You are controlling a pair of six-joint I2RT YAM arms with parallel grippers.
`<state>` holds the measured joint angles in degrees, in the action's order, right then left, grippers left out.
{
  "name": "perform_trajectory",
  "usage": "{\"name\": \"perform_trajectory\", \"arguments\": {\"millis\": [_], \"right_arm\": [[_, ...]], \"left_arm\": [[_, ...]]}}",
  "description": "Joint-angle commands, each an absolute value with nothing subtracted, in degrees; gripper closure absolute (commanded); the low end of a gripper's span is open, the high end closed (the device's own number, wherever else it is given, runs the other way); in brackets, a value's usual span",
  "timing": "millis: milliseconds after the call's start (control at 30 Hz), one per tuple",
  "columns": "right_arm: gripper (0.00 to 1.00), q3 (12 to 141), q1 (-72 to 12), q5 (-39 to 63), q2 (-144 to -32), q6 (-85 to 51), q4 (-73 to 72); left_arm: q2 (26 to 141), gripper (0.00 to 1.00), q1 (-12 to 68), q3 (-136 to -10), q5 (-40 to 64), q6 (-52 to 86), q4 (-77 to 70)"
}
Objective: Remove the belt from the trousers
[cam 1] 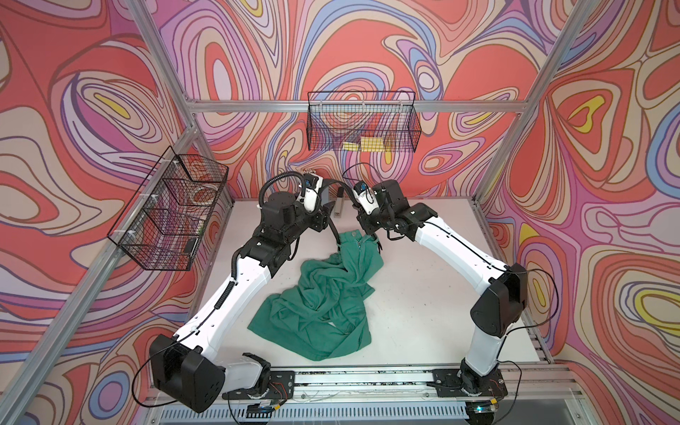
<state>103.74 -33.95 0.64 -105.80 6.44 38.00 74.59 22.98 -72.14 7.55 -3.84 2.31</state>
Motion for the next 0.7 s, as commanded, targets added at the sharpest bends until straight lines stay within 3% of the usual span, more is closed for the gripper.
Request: {"name": "perform_trajectory", "arguments": {"millis": [0,233,467,667], "right_arm": [[1.0,105.9,-34.1,-1.5,-107.2,6.0,41.6],[1.0,106.4,-33.7,-4.3,-108.1,6.9,43.6],[1.0,106.6,-33.7,-11.4,-108.3,7.4,44.3],[1.0,106.3,-33.7,-13.3,-108.2,6.9,44.7]], "left_arm": [[73.0,0.31,23.3,-73.0,6.0,-7.8,2.7],[74.1,0.27,23.4,-77.2,10.3,-13.0,11.8],[80.2,0.27,23.5,-89.3,17.6,-15.5,26.5],[81.9,0.27,24.0,-92.2,16.2,-17.5,29.6]]}}
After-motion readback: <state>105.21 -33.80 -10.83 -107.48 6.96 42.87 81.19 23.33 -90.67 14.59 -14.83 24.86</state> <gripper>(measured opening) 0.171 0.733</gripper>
